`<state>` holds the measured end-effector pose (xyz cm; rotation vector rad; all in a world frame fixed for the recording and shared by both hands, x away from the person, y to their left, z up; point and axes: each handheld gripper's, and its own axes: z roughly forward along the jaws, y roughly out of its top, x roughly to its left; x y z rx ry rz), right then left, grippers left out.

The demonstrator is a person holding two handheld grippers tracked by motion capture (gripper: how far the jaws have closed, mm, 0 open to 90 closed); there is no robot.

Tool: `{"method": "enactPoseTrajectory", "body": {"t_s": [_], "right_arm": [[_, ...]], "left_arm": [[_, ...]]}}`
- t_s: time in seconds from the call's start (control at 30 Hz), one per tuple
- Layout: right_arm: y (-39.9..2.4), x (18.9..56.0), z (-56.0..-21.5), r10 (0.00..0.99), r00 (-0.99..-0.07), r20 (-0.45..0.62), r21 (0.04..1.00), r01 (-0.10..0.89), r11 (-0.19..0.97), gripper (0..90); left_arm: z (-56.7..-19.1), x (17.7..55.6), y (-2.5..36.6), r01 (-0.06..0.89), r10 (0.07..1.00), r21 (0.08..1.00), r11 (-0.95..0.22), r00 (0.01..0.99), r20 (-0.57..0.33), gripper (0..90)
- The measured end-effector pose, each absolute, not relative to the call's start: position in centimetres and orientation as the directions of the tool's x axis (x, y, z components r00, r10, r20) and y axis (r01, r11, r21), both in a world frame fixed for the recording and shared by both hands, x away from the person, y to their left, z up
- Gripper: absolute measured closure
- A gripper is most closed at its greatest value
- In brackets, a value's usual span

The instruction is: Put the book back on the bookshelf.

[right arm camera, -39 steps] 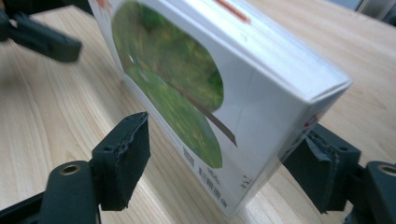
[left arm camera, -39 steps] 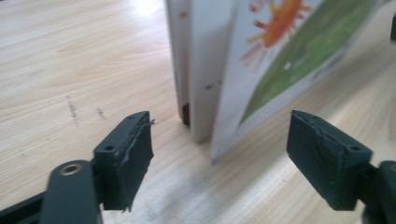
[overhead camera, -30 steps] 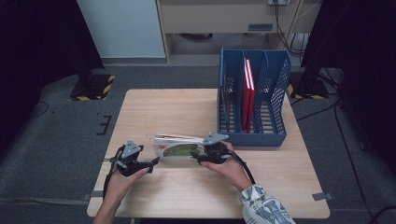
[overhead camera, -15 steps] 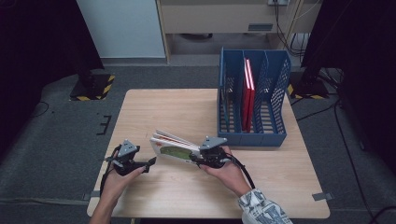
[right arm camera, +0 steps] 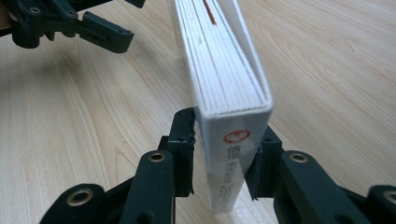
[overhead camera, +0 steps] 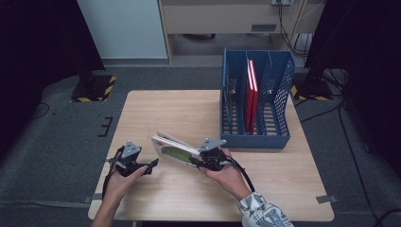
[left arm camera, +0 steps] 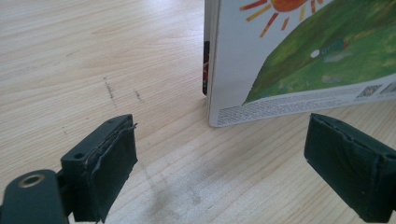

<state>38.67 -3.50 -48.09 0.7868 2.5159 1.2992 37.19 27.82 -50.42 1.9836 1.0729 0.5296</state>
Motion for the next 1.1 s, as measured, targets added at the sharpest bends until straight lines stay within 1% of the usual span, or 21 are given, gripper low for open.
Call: {"method": "enactPoseTrajectory", "body": {"t_s": [0.17,0.27,0.3,0.33,0.47,0.53,0.6,0.67,0.7,0.8,0.83,0.87,0.9,0.93,1.0,1.03,1.07,1.1], "right_arm": [[-3.3,38.6,-48.0,0.541,-0.839,0.057,0.806,0.358,0.471,67.5],[-3.3,38.8,-47.8,0.541,-0.839,0.054,0.810,0.354,0.467,65.3],[-3.3,38.8,-47.7,0.542,-0.839,0.048,0.812,0.349,0.468,63.7],[-3.2,39.0,-47.2,0.539,-0.841,0.041,0.820,0.337,0.463,58.2],[-2.8,39.2,-46.5,0.523,-0.852,0.022,0.824,0.312,0.473,55.6],[-2.6,39.3,-46.3,0.512,-0.859,0.015,0.824,0.301,0.480,52.2],[-2.4,39.3,-46.3,0.509,-0.861,0.017,0.825,0.300,0.480,50.6],[-2.3,39.5,-46.3,0.499,-0.866,0.025,0.822,0.302,0.483,46.9],[-2.2,39.6,-46.3,0.491,-0.871,0.029,0.822,0.300,0.483,46.7],[-1.9,39.8,-46.5,0.480,-0.877,0.029,0.819,0.296,0.492,49.5],[-1.8,39.9,-46.6,0.482,-0.876,0.026,0.817,0.296,0.495,51.6],[-1.7,40.1,-46.6,0.476,-0.879,0.035,0.817,0.299,0.492,56.2],[-1.7,40.1,-46.6,0.476,-0.879,0.035,0.817,0.299,0.492,56.2],[-1.6,40.4,-46.7,0.473,-0.880,0.043,0.816,0.305,0.492,59.7],[-1.5,40.5,-46.7,0.468,-0.883,0.044,0.815,0.303,0.494,60.4],[-1.4,40.6,-46.8,0.464,-0.885,0.047,0.813,0.304,0.497,64.5],[-1.4,40.6,-46.8,0.464,-0.885,0.047,0.813,0.304,0.497,64.5],[-1.3,40.6,-46.8,0.462,-0.886,0.049,0.812,0.304,0.498,67.1]], "left_arm": [[-50.5,37.2,27.7,0.500,0.833,0.802,-0.327,0.554,-0.006,8.8],[-50.6,37.3,27.6,0.508,0.831,0.796,-0.330,0.557,-0.011,8.8],[-50.6,37.3,27.6,0.508,0.829,0.793,-0.335,0.559,-0.008,8.8],[-50.6,37.3,27.6,0.508,0.829,0.793,-0.335,0.559,-0.007,8.8],[-50.5,37.3,27.7,0.507,0.832,0.795,-0.332,0.555,-0.007,8.8],[-50.5,37.3,27.7,0.509,0.834,0.795,-0.330,0.552,-0.007,8.8],[-50.5,37.3,27.8,0.508,0.835,0.796,-0.329,0.549,-0.005,8.8],[-50.5,37.2,27.8,0.507,0.836,0.797,-0.328,0.549,-0.005,8.8],[-50.5,37.3,27.8,0.507,0.836,0.797,-0.329,0.548,-0.003,8.8],[-50.5,37.3,27.8,0.506,0.837,0.798,-0.329,0.547,-0.002,8.8],[-50.5,37.2,27.8,0.506,0.837,0.797,-0.329,0.546,-0.002,8.8],[-50.5,37.2,27.8,0.507,0.839,0.798,-0.325,0.544,-0.004,8.8],[-50.5,37.2,27.8,0.507,0.839,0.798,-0.325,0.544,-0.004,8.8],[-50.5,37.2,27.8,0.507,0.839,0.798,-0.326,0.544,-0.003,8.8],[-50.5,37.3,27.7,0.507,0.839,0.798,-0.325,0.544,-0.004,8.8],[-50.5,37.3,27.8,0.508,0.838,0.795,-0.330,0.546,-0.001,8.7],[-50.5,37.3,27.8,0.508,0.838,0.795,-0.330,0.546,-0.001,8.7],[-50.5,37.3,27.7,0.509,0.839,0.796,-0.327,0.544,-0.003,8.7]]}}
